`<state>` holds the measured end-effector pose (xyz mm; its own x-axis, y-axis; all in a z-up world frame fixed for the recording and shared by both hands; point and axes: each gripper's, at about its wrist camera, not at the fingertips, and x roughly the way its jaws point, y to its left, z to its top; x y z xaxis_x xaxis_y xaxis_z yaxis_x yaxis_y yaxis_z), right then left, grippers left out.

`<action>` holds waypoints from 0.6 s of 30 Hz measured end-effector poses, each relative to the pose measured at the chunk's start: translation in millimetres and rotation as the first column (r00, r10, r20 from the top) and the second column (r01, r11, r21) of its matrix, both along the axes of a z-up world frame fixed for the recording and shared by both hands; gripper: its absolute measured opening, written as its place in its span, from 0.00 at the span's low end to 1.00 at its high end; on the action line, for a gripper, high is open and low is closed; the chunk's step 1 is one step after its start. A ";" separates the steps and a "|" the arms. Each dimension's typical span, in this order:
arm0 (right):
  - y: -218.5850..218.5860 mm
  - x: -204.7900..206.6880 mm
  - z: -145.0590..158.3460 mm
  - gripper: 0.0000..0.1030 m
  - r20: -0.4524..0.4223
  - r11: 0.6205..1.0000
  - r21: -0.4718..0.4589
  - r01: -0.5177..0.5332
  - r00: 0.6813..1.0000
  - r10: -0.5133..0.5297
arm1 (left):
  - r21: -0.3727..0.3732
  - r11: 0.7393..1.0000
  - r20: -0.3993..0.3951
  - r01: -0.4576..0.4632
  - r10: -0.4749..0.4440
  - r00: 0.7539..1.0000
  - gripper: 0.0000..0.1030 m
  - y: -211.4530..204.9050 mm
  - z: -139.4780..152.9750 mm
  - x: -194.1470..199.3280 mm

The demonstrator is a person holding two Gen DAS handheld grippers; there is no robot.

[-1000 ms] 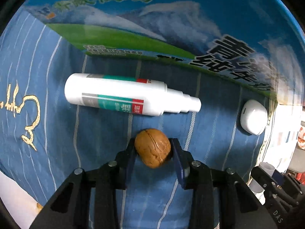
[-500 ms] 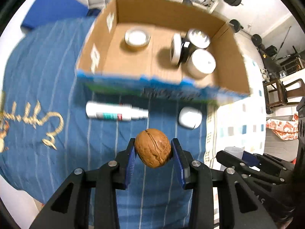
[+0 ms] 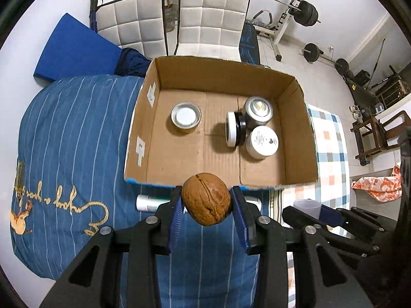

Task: Organize rigid objects
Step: 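Carry the walnut and translucent cup into the box and release them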

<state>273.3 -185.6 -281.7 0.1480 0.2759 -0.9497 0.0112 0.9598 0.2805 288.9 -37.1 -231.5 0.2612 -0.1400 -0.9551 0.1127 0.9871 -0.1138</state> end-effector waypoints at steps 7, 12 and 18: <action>-3.5 58.4 -8.8 0.33 -0.001 0.999 0.032 0.012 1.000 -0.011 | -0.005 1.000 -0.022 -0.015 0.015 1.000 0.33 1.6 -10.2 71.3; -10.5 122.6 -17.5 0.33 0.021 0.999 0.038 0.035 0.999 -0.036 | -0.027 0.999 -0.083 -0.028 0.026 0.996 0.33 3.8 -32.7 143.1; -6.8 198.8 -61.2 0.33 -0.006 0.999 0.019 0.047 0.999 -0.046 | -0.048 0.997 -0.222 -0.057 0.045 0.974 0.33 2.5 -90.5 217.3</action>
